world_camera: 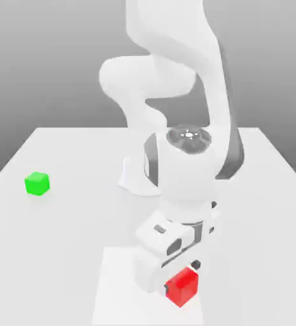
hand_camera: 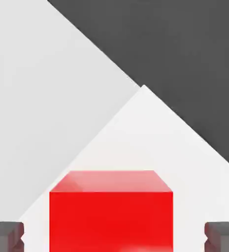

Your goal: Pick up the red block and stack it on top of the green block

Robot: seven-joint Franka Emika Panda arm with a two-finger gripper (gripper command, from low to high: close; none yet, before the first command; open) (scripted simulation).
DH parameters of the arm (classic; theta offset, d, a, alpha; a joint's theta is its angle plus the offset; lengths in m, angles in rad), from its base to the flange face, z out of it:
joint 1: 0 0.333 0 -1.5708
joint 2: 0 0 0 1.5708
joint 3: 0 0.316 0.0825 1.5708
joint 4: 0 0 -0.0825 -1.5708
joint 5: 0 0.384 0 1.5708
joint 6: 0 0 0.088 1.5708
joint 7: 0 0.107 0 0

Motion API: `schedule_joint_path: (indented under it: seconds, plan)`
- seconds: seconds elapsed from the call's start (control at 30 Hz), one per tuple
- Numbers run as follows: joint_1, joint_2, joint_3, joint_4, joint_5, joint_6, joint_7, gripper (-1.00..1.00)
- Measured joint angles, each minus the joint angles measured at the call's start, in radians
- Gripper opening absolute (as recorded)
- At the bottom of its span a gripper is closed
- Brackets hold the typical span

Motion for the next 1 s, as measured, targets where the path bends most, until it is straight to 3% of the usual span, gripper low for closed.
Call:
schedule_joint_path:
  seconds: [0.17,0.37,0.7,1.0]
  plan:
    - [-0.001,0.006,0.000,0.001,-0.002,0.004,0.002,-1.00]
    - [-0.022,-0.177,0.001,-0.031,0.011,-0.148,0.001,-1.00]
    - [-0.498,-0.353,-0.248,-0.150,-0.157,-0.196,0.372,-1.00]
    - [-0.860,-0.503,-0.447,-0.259,-0.252,-0.226,0.671,-1.00]
